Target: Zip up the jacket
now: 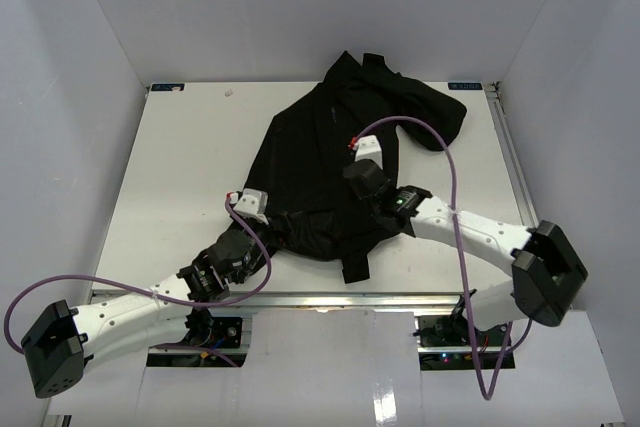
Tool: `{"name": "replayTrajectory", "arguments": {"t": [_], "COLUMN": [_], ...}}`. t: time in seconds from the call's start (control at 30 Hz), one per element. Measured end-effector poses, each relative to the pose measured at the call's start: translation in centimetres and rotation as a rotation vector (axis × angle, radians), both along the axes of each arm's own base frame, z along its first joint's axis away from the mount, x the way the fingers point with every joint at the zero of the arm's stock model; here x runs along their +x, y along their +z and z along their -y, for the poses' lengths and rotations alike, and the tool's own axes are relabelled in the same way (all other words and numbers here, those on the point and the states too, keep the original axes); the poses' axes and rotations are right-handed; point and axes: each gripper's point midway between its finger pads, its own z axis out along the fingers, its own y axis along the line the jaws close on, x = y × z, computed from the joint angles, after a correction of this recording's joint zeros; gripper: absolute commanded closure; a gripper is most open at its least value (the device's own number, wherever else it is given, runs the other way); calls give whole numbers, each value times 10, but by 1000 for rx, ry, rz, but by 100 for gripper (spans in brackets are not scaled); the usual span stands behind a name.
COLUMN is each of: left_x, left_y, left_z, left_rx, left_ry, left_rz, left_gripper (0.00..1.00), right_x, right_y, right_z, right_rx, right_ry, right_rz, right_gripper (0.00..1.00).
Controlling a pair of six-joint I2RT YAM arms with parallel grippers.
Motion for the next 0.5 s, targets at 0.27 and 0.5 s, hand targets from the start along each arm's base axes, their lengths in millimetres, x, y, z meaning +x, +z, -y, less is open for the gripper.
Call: {"name": "replayTrajectory", "arguments": {"t": [0.27,0.5], "left_x": [0,0], "left_y": [1,2], "left_z": [0,0], "left_rx": [-4,-5], "left_ry": [0,0], "left_rz": [3,3], "left_gripper": [2,2], "right_x": [3,1], "right_y": [-64,-85], "right_z": [-38,-43], "right_rx": [-123,-158], "right_ry": [147,194], "right_rz": [-138,-178], "right_gripper": [46,46]}}
